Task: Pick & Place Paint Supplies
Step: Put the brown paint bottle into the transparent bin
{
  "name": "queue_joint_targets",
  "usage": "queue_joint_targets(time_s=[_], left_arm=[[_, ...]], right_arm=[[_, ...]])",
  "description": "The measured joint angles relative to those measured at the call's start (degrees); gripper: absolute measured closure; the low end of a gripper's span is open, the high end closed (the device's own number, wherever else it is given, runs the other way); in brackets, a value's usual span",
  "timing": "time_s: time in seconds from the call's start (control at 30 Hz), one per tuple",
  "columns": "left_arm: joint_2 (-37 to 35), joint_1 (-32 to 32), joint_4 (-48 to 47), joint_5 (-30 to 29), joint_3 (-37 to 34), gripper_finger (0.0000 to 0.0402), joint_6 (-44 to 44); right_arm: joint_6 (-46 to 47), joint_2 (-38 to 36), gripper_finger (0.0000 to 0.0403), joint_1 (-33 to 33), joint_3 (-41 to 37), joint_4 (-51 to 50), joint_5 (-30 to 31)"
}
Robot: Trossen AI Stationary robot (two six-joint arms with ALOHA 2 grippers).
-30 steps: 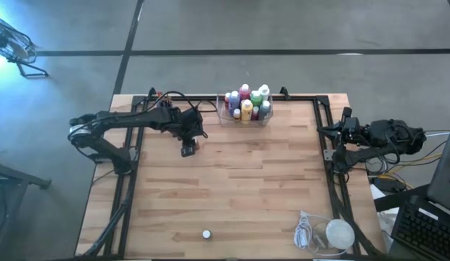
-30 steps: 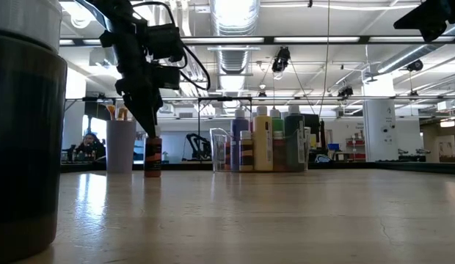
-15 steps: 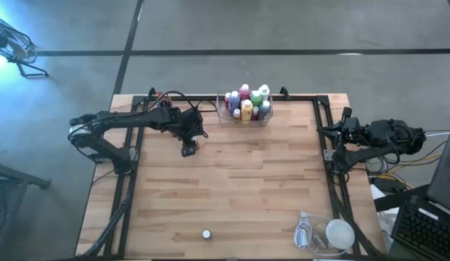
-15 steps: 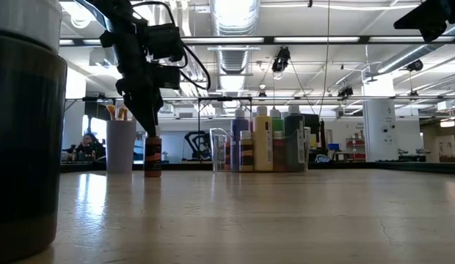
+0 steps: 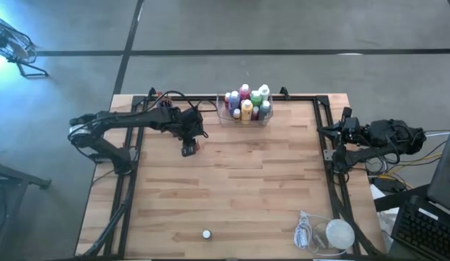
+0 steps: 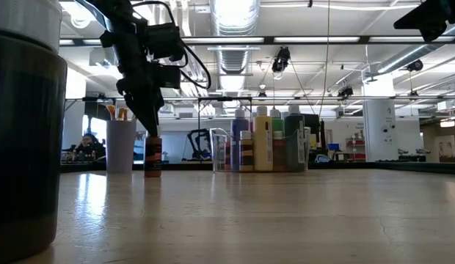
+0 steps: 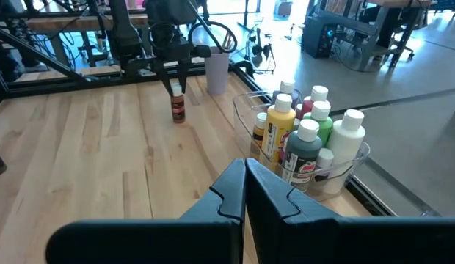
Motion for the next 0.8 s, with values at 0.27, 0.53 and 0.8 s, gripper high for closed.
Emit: queue_joint_targets(time_s=[0.27, 0.53, 0.8], left_arm=[[0.00, 0.00, -0.69, -0.03, 1.44, 0.0276, -0.13], [0.00, 0.02, -0.83, -0.54, 8.91, 0.0277, -1.84], [1.16, 0.17, 1.63, -2.69, 19.37, 0.0276, -0.51]], right_arm=[[0.00, 0.00, 0.0394, 0.00, -0.01, 0.01, -0.01], [-0.01, 0.00, 0.0394, 0.00, -0.01, 0.01, 0.00], [0.01, 0.00, 0.0394, 0.00, -0.01, 0.01, 0.00]])
